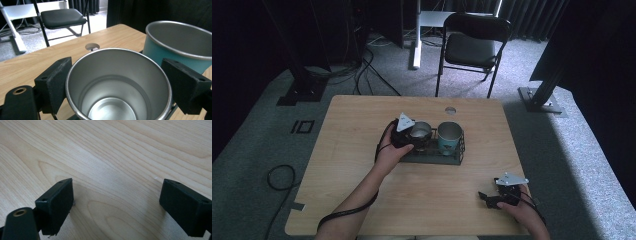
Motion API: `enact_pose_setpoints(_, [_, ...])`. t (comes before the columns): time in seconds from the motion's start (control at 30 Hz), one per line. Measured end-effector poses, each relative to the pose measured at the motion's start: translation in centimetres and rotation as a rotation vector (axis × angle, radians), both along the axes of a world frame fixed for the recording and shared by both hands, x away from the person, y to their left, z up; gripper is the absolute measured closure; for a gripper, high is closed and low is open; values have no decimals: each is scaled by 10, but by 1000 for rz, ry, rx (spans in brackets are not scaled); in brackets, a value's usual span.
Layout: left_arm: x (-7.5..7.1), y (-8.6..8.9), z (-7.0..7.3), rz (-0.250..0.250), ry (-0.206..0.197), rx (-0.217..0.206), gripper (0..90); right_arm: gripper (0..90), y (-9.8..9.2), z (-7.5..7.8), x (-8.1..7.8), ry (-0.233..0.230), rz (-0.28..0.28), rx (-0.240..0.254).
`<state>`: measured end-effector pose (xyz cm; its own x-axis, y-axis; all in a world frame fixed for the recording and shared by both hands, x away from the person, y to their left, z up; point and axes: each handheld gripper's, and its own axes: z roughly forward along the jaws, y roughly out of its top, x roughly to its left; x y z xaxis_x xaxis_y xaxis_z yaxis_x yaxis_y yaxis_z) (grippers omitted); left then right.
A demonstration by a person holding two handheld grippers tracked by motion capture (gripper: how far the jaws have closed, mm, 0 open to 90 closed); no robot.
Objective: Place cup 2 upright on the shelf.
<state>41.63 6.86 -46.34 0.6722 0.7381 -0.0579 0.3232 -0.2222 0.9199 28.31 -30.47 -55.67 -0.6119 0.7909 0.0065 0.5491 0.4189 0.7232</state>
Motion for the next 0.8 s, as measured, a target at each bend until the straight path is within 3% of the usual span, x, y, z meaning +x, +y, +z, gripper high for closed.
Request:
enact_pose_setpoints(0.2, [1, -3, -2, -15, -15, 9, 138, 117, 0, 0, 0, 0, 0, 1])
enact_pose_setpoints(0.43, [4, -3, -9, -18, 8, 27, 138, 117, 0, 0, 0, 0, 0, 1])
enact_pose_setpoints(0.73, [5, -5, -11, -12, 7, 40, 135, 117, 0, 0, 0, 0, 0, 1])
enact_pose_setpoints(0.8, [6, -5, -11, -5, 16, 47, 96, 117, 0, 0, 0, 0, 0, 1])
